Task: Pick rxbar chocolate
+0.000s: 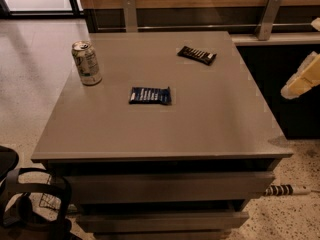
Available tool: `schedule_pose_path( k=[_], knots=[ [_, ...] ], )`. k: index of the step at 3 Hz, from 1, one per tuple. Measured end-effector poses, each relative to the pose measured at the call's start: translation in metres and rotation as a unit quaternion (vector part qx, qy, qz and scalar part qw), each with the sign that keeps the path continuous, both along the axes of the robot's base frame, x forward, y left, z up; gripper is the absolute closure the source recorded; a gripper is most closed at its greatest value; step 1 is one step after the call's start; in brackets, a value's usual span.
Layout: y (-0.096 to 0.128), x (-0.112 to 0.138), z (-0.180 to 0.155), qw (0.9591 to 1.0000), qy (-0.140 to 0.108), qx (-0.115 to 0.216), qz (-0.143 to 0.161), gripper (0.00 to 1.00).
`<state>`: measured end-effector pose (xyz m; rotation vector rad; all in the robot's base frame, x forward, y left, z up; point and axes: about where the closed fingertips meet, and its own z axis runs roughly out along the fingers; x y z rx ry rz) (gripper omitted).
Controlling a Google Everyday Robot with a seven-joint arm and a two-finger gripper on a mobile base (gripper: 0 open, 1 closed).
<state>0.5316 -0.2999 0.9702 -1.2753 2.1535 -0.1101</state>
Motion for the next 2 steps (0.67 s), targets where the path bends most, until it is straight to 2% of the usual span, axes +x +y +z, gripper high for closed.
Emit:
schedule_pose_path(
  k=[1, 2],
  knots=[
    [-0.017, 0.040, -0.010, 0.9965, -0.053, 0.062, -0.017, 0.00],
    [-0.024, 0.085, -0.025, 0.9892, -0.078, 0.123, -0.014, 0.00]
  ],
)
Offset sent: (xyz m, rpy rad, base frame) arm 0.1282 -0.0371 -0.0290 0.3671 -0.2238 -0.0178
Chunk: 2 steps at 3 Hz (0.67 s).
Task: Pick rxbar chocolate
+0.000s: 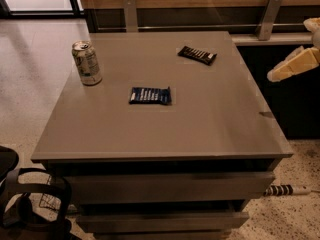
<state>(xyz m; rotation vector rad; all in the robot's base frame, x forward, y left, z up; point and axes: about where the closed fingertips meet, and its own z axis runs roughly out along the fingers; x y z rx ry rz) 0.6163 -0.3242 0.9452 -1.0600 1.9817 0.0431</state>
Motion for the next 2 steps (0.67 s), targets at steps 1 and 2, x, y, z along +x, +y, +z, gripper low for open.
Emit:
schedule_pose_path(
  k=[1, 2],
  knots=[
    [0.0001, 0.0001, -0.0001, 1.0000, 0.000, 0.000, 0.000, 0.00],
    [0.0006, 0.0042, -0.0037, 0.9999, 0.006, 0.010, 0.004, 0.00]
  ],
)
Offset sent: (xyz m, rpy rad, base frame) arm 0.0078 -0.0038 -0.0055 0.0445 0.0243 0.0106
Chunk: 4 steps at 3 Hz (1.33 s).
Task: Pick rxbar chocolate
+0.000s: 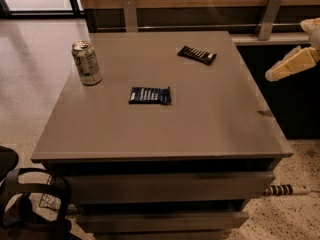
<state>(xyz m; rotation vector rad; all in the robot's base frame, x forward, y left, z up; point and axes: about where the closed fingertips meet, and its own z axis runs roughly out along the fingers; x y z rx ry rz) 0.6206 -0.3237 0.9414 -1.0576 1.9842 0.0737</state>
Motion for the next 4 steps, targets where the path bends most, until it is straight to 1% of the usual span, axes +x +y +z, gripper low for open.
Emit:
schedule_pose_path(
  k=[1, 2, 3, 4],
  knots=[
    [0.004, 0.020, -0.005, 0.9997, 0.004, 0.021, 0.013, 0.00],
    [0.014, 0.049, -0.013, 0.9982, 0.002, 0.050, 0.032, 0.00],
    [0.022, 0.073, -0.023, 0.9960, -0.003, 0.075, 0.047, 0.00],
    [0.027, 0.090, -0.035, 0.9940, -0.006, 0.095, 0.055, 0.00]
  ],
)
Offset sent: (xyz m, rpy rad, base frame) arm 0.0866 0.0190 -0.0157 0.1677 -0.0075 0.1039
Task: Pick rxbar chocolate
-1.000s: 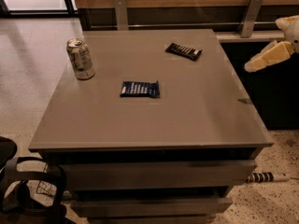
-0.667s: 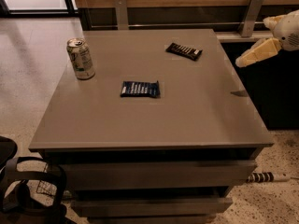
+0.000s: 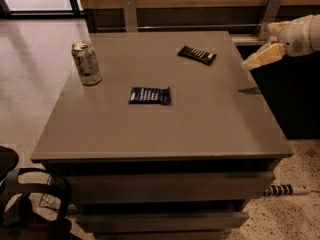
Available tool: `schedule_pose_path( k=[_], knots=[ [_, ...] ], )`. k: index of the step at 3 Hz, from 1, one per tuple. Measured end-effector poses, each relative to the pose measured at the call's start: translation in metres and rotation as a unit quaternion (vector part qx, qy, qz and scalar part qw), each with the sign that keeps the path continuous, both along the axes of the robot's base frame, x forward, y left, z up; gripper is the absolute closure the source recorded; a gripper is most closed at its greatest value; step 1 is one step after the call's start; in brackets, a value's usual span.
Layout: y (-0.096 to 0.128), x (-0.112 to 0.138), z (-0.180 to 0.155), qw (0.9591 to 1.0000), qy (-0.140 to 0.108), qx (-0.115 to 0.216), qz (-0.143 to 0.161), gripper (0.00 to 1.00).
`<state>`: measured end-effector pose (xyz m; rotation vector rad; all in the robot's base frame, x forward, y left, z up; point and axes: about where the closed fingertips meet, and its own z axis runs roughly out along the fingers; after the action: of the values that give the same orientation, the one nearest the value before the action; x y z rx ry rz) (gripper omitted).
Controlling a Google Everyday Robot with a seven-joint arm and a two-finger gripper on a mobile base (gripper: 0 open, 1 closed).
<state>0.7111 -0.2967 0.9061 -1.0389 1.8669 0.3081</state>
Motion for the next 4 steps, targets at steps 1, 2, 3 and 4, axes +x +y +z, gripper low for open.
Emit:
schedule_pose_path(
  k=[1, 2, 3, 4],
  knots=[
    [0.008, 0.017, -0.017, 0.9997, 0.001, 0.022, 0.007, 0.00],
    [0.019, 0.035, -0.031, 0.9989, 0.003, 0.043, 0.016, 0.00],
    [0.034, 0.053, -0.039, 0.9977, 0.004, 0.062, 0.028, 0.00],
    [0.051, 0.069, -0.047, 0.9960, 0.005, 0.080, 0.041, 0.00]
  ],
)
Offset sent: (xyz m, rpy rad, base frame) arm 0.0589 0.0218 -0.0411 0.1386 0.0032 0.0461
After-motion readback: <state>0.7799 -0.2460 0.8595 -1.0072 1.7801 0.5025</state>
